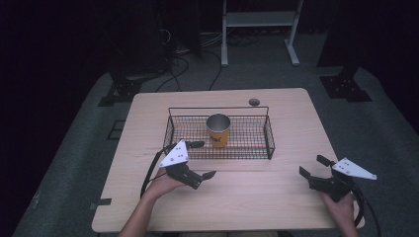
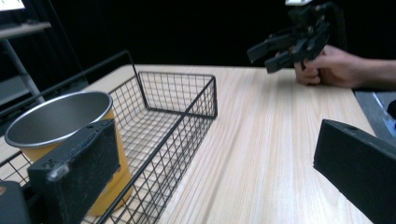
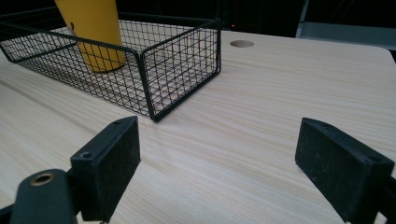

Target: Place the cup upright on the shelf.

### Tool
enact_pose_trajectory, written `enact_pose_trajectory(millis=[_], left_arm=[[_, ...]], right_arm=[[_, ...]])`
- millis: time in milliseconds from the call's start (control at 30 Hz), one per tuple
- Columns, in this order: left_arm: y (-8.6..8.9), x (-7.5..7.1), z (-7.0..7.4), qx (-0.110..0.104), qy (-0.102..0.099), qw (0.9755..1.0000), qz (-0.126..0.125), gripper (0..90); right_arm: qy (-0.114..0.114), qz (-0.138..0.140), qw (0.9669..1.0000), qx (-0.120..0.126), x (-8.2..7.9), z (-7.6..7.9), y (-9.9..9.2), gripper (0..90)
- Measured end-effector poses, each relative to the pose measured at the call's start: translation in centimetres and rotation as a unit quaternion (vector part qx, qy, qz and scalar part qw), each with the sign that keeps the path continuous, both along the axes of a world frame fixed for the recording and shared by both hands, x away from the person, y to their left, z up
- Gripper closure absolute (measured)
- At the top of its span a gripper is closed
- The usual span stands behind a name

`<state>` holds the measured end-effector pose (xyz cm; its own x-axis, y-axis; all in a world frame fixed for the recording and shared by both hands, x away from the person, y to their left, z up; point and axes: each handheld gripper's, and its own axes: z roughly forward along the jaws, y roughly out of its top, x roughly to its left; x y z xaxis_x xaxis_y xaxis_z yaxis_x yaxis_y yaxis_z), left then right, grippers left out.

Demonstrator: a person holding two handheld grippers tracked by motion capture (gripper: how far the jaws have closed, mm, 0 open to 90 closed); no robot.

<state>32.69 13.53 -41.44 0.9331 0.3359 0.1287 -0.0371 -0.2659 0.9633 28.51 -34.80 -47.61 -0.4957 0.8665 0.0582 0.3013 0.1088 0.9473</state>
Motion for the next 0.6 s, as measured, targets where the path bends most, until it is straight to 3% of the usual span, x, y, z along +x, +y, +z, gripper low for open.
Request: enact_pose_trajectory(millis=[533,600], left_arm=[[1.1,-1.8,-1.6,-0.015,0.004,0.9996,0.025,0.0],[1.2,-2.0,-1.7,-0.009,0.008,0.9996,0.026,0.0]], right_arm=[[0.000,0.001,1.0000,-0.003,0.0,0.0,0.0,13.1],[0.000,0.001,1.0000,-0.002,0.0,0.0,0.0,13.1]])
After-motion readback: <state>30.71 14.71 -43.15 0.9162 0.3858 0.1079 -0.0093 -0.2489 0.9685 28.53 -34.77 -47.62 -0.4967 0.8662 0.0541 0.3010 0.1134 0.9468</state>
